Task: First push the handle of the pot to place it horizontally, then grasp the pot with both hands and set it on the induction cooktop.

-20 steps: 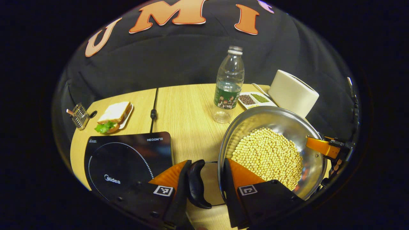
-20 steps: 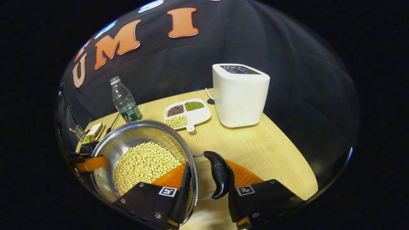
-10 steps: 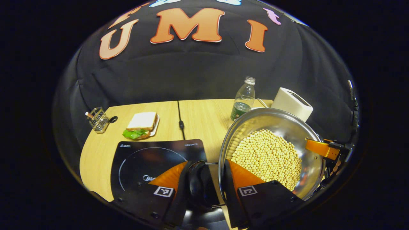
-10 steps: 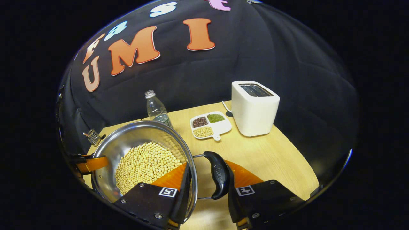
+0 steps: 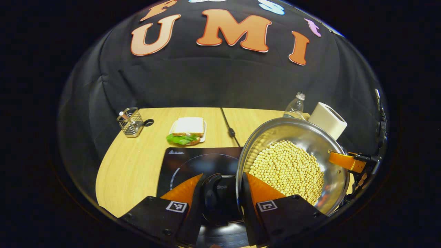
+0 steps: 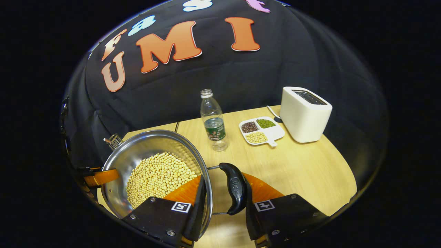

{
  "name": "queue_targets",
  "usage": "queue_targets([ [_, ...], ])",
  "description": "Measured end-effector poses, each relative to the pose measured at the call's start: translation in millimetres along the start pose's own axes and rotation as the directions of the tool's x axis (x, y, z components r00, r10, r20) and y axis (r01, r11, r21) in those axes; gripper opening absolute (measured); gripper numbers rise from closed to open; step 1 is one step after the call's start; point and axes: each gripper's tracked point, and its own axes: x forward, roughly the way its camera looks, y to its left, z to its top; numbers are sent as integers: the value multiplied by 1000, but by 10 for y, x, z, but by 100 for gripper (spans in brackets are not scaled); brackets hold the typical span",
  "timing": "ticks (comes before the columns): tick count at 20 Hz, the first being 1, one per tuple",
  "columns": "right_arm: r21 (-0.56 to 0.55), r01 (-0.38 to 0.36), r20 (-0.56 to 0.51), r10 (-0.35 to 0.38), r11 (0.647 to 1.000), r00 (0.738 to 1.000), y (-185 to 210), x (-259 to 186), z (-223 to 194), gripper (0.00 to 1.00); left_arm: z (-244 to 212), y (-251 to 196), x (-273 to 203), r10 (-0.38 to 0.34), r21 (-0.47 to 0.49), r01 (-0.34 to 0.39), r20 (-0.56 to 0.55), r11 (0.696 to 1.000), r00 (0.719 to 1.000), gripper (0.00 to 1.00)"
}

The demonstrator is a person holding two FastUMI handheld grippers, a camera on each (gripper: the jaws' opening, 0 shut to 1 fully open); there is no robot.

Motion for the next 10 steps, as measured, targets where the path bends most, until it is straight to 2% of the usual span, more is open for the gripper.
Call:
queue_targets([
  [2,-6,-19,-8,19,1000,1000,220,37,-43,52,26,240,-23,19,2,-19,1,1000,1000,63],
  [3,-6,-25,-12,25,1000,1000,337,62,-58,48,43,356,-29,28,4,-28,2,1000,1000,60],
  [4,-10,-32,-17,32,999,999,442,88,-69,52,26,468,-27,35,3,-35,2,999,999,63],
  [7,-14,-46,-38,45,999,998,721,173,-137,52,-37,780,-8,51,-8,-51,-14,999,999,63],
  [9,-20,-53,-58,52,998,997,876,274,-199,52,-49,951,7,63,-10,-63,-18,998,998,56],
  [10,-19,-56,-67,55,998,996,953,313,-233,52,-88,1029,39,67,-12,-67,-20,998,998,59],
])
